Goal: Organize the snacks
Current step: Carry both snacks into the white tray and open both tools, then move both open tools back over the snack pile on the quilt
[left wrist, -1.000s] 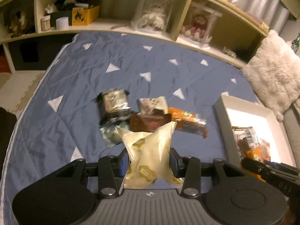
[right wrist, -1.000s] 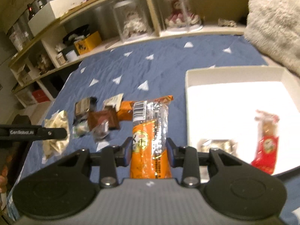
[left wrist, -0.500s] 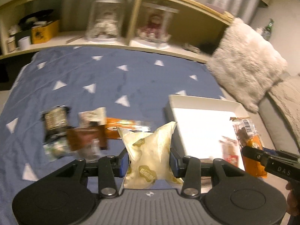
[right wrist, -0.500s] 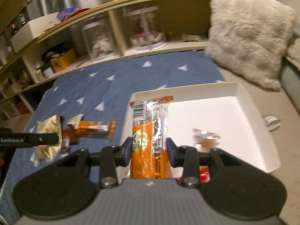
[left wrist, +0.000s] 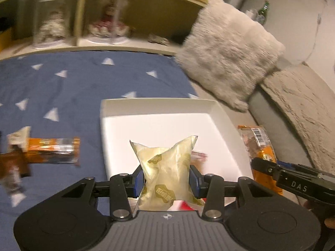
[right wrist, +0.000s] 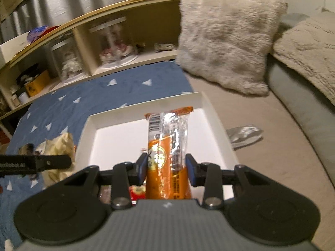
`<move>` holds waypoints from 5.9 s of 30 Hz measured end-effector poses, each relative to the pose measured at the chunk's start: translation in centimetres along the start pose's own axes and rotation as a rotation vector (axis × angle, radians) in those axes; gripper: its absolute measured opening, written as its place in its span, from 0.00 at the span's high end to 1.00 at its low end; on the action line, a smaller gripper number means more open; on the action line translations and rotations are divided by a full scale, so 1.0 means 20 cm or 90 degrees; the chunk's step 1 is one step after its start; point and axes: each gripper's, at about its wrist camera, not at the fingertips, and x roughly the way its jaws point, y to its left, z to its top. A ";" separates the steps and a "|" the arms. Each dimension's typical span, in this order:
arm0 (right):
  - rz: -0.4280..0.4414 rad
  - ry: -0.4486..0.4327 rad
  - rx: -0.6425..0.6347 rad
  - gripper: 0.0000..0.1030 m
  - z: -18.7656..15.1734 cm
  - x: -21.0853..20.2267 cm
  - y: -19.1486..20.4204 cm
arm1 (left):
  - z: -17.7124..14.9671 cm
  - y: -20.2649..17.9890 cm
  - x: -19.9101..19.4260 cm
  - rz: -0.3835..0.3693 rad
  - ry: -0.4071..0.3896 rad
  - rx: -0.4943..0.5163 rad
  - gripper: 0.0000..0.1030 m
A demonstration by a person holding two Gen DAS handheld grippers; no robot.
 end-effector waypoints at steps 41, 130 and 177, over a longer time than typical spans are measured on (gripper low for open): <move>0.014 0.078 0.001 0.50 0.00 0.40 -0.30 | -0.08 -0.22 0.80 -0.090 0.149 -0.027 0.56; 0.137 0.018 -0.166 0.00 -0.05 0.34 1.09 | -0.12 1.13 -0.41 0.195 -0.004 -0.121 0.00; 0.310 0.086 -0.276 0.58 -0.33 0.71 1.61 | -0.17 1.59 -0.10 0.252 0.024 -0.398 0.30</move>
